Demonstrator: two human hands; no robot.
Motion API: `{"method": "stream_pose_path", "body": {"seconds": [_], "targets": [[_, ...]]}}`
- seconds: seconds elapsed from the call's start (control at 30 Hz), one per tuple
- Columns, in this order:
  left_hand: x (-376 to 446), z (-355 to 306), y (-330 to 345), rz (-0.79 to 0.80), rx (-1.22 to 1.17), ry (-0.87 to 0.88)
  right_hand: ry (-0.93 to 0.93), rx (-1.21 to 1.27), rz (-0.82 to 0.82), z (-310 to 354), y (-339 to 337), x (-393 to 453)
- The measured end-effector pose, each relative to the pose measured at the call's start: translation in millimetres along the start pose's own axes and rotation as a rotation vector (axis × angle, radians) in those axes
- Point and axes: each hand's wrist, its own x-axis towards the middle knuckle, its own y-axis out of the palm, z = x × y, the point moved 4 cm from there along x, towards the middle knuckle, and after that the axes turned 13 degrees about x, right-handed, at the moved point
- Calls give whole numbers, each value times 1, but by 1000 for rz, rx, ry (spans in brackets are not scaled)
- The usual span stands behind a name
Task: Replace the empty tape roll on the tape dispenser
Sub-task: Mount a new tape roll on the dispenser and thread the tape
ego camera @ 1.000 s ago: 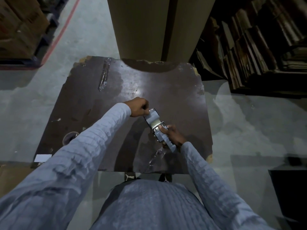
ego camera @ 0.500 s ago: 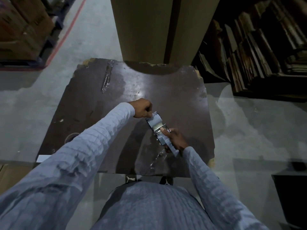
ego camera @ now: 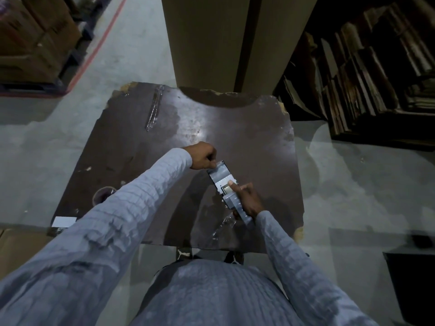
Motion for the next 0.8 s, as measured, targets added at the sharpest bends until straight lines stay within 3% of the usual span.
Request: {"method": "stream_pose_path", "body": {"seconds": [0.13, 0.33, 0.47, 0.53, 0.6, 0.67, 0.73, 0.8], "targets": [[-1, 1, 3, -15, -29, -8, -35, -18, 20, -1, 2, 0], [2, -8, 6, -151, -28, 15, -372, -453, -123, 13, 6, 1], [3, -18, -2, -289, 69, 28, -392, -272, -182, 18, 3, 7], [0, -17, -1, -429, 0, -96, -332, -191, -234, 15, -4, 12], [-7, -8, 14, -498, -193, -328, -293, -83, -247, 10, -12, 19], [-12, -7, 47, -313, -497, -464, -251, 14, -215, 8, -15, 22], [-24, -25, 87, 79, -899, -482, -220, 71, -167, 7, -14, 23], [-40, -50, 117, 393, -1124, -471, -197, 128, -141, 7, -9, 23]]}}
